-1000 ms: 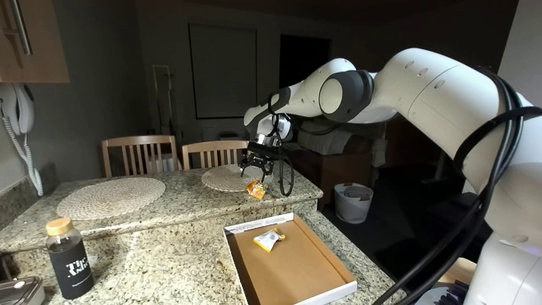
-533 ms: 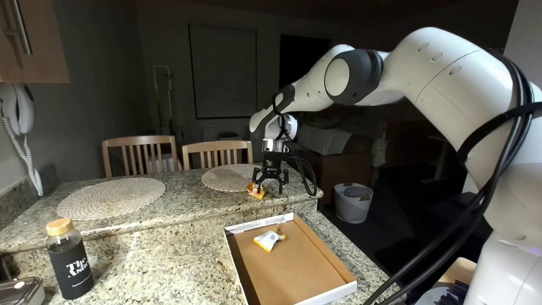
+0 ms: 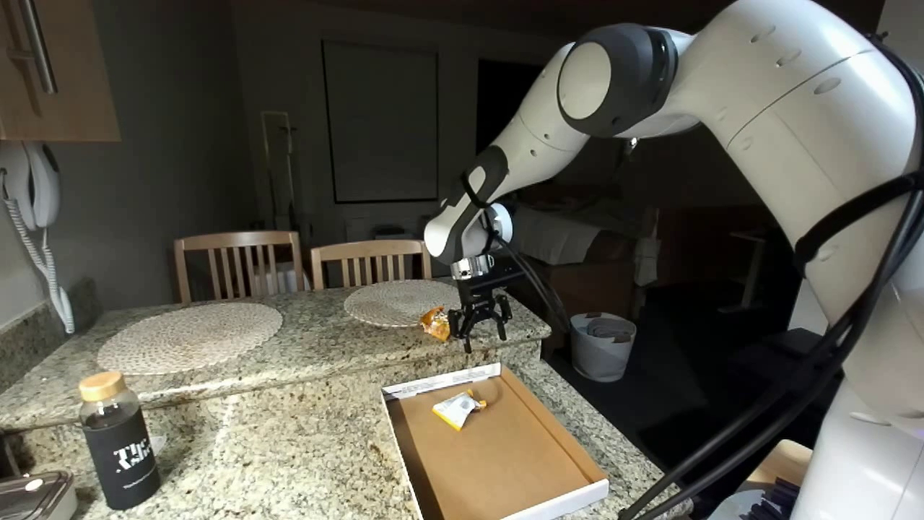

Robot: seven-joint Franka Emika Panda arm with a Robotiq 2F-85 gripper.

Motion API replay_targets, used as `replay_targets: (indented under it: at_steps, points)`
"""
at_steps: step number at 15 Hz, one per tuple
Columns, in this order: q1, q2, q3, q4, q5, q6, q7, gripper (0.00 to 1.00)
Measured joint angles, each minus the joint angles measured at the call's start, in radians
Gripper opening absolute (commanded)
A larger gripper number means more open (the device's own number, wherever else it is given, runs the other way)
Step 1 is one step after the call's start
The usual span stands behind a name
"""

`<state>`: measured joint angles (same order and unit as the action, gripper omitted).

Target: Pick up the packets on the lower counter and put them on the upper counter

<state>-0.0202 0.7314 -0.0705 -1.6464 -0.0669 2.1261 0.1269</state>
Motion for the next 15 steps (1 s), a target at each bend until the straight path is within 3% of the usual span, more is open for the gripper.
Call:
replay_targets:
  at_steps: [9,15]
  points:
    - [0.004,0.049,0.003,0.040,0.002,0.004,0.017,1.00]
    - [0.006,0.060,0.013,-0.069,0.151,0.241,0.107,1.00]
